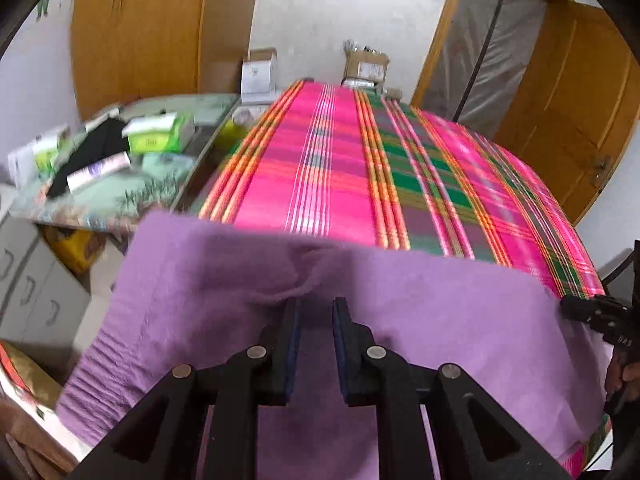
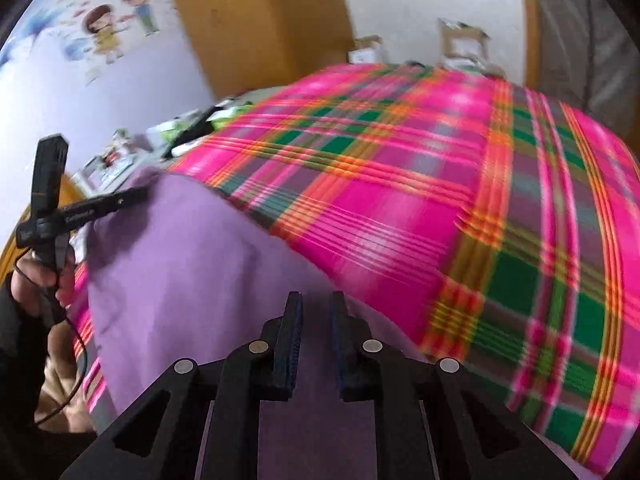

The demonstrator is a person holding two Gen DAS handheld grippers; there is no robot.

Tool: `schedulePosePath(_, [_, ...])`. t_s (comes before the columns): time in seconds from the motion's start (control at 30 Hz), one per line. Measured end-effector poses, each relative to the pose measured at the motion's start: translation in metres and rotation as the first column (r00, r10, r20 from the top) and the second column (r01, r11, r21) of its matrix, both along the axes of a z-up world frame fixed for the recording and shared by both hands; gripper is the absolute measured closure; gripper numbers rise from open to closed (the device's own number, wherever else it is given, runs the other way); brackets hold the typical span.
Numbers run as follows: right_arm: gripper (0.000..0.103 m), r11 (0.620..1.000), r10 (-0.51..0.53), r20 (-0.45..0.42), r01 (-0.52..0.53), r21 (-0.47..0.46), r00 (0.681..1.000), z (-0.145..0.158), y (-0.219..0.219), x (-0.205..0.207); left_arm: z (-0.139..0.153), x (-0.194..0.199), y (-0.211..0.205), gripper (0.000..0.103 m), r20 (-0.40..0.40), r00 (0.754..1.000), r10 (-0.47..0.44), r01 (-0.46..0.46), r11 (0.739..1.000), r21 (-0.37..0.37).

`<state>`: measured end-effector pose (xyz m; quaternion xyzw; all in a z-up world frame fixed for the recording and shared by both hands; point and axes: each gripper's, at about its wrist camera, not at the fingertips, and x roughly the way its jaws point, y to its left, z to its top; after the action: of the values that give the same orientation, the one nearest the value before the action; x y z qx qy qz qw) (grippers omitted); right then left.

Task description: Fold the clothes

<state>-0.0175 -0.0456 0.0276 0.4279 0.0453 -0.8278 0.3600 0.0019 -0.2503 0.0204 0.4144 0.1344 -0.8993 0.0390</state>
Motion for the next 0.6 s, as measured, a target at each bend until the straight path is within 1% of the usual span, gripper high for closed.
schedulePosePath(0.1, [0.087,1.000,0.019,-0.039,-0.020,-0.022,0.999,0.014,-0.001,0.003,0.013,0.010,-0.007,0.087,-0.043,0.999,0.006,-0.005,1.000,0.011])
schedulePosePath(0.17, [0.087,0.998,0.050,-0.061,-0.052,-0.036,0.997,0.022,-0.010,0.004,0.026,0.010,-0.014,0.086,-0.079,0.997,0.022,-0.023,1.000,-0.004])
schedulePosePath(0.2, [0.086,0.997,0.068,-0.066,-0.071,-0.045,0.996,0.025,-0.015,0.004,0.030,0.008,-0.017,0.086,-0.082,0.996,0.027,-0.028,1.000,-0.012])
schedulePosePath(0.27, [0.085,0.994,0.093,-0.068,-0.096,-0.048,0.993,0.026,-0.026,0.004,0.031,-0.003,-0.024,0.081,-0.063,0.998,0.025,-0.027,0.999,-0.026])
schedulePosePath(0.3, [0.085,0.994,0.100,-0.063,-0.103,-0.048,0.993,0.024,-0.031,0.004,0.027,-0.010,-0.027,0.081,-0.041,0.999,0.013,-0.014,1.000,-0.026])
schedulePosePath(0.4, [0.085,0.993,0.109,-0.034,-0.110,-0.045,0.993,0.014,-0.037,0.004,0.008,-0.027,-0.040,0.081,0.038,0.999,0.031,-0.030,0.999,-0.039])
schedulePosePath(0.47, [0.085,0.994,0.101,-0.025,-0.102,-0.036,0.995,0.009,-0.035,0.003,-0.002,-0.031,-0.052,0.088,0.048,0.998,0.047,-0.047,0.999,0.017])
schedulePosePath(0.5, [0.085,0.995,0.091,-0.019,-0.092,-0.033,0.996,0.007,-0.031,0.002,-0.005,-0.032,-0.056,0.090,0.044,0.997,0.056,-0.057,0.998,0.041])
schedulePosePath(0.6, [0.085,0.999,0.043,-0.008,-0.043,-0.029,0.999,0.003,-0.016,-0.004,-0.004,-0.030,-0.061,0.090,0.024,0.997,0.067,-0.069,0.995,0.077])
